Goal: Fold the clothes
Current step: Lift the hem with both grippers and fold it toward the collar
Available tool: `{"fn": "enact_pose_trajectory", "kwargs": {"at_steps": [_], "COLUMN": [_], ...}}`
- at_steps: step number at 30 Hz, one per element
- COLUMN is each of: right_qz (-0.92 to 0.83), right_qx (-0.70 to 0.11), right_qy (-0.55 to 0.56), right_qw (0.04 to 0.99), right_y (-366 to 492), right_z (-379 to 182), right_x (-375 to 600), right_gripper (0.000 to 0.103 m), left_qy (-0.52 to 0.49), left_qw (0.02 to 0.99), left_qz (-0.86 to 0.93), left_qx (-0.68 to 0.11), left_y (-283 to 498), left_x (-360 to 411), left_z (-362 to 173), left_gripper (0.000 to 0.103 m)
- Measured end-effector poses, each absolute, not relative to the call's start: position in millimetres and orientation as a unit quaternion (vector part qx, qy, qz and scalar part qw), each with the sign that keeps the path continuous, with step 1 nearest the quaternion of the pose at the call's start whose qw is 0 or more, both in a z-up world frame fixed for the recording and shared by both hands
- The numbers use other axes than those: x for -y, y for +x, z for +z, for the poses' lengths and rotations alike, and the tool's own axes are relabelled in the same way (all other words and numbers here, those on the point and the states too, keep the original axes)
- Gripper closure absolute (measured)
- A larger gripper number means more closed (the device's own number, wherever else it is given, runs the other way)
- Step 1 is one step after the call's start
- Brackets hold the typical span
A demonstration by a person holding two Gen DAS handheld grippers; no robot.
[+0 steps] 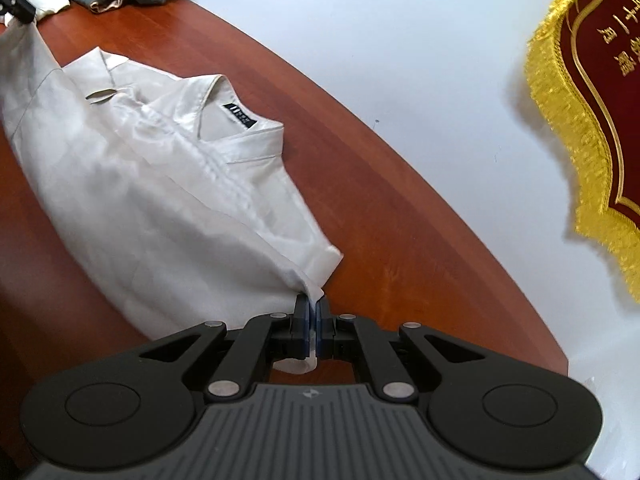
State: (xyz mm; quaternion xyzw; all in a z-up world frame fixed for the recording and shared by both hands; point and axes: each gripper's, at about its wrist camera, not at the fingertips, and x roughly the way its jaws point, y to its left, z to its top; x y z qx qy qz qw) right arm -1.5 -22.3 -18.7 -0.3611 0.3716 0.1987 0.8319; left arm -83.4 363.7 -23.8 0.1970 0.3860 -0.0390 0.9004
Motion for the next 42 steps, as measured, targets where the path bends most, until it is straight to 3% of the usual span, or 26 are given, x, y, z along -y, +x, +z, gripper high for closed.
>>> {"fn": "enact_pose_trajectory", "kwargs": {"at_steps": [27, 42], "right_qz": [0.174, 0.19], "right_qx": [-0.385, -0.45], "right_qy": [-0.377, -0.371], "right_qw": [0.824, 0.79], "right_y": [107.8, 164.1], "right_z": [-34.6, -91.9], "right_x": [-1.3, -14.7], "right_gripper": [0.1, 0.1], "left_qy": [0.175, 0.158], "left_qw": [0.919, 0.885], "left_qz": [0.02, 0.049], "left_qx": [-0.354, -0.435], "left_y": [21.0, 88.3], "left_x": [-378.3, -396.3], "left_z": [-28.1, -85.9], "left_gripper": [0.102, 0.101]}}
